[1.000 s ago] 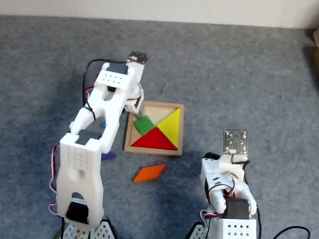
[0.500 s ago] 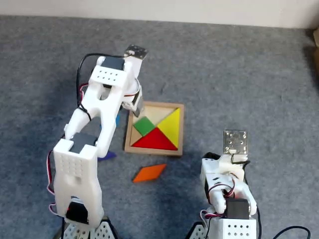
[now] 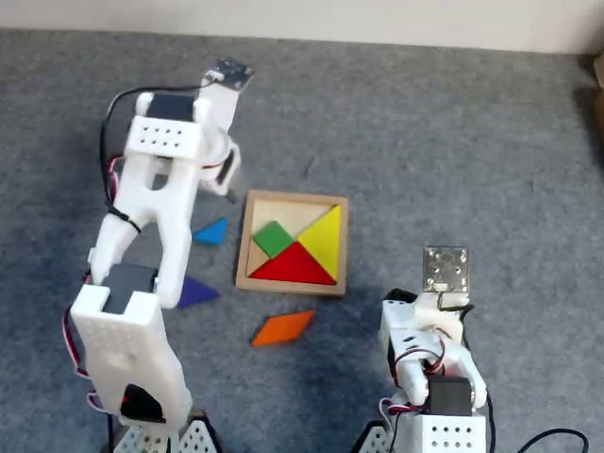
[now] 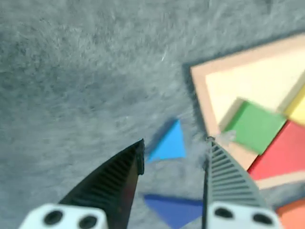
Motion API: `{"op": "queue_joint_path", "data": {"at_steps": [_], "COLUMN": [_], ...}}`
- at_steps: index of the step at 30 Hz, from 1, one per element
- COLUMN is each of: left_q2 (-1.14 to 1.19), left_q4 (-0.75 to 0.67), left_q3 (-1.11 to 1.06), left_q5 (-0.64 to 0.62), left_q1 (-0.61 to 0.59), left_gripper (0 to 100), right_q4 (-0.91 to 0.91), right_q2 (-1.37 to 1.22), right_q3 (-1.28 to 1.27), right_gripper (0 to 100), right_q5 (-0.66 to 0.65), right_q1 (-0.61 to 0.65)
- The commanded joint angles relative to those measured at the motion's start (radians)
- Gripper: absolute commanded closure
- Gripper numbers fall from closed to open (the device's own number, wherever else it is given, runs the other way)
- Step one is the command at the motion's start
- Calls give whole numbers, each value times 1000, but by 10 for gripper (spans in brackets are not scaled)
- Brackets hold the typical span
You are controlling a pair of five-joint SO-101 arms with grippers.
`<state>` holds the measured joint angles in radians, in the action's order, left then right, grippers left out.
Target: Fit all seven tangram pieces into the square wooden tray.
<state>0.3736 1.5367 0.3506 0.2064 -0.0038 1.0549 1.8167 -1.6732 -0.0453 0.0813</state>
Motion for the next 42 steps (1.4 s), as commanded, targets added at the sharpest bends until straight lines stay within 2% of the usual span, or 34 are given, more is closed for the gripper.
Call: {"op": "queue_joint_path", "data": {"at_steps": [1, 6, 20, 26, 29, 36, 40, 42], "left_q2": [2, 108, 140, 140, 140, 131, 131, 131], "left_q4": [18, 18, 5, -124, -206, -276, -287, -288], "left_q3": [4, 4, -41, -216, -289, -314, -314, -314], "left_q5": [112, 203, 207, 190, 107, 101, 232, 245], "left_q1": [-51, -67, -41, -36, -42, -71, -79, -79], "left_gripper": [796, 796, 796, 800, 800, 800, 801, 801], "right_q4": [-28, -28, -31, -31, -31, -31, -31, -31], "right_q2": [4, 4, 4, 4, 4, 4, 4, 4], "right_q3": [-104, -104, -104, -104, -104, -104, -104, -104], "right_gripper": [993, 993, 993, 993, 993, 993, 993, 993], "right_q5": [9, 9, 9, 9, 9, 9, 9, 9], "right_q1": [-15, -15, -15, -15, -15, -15, -15, -15]}}
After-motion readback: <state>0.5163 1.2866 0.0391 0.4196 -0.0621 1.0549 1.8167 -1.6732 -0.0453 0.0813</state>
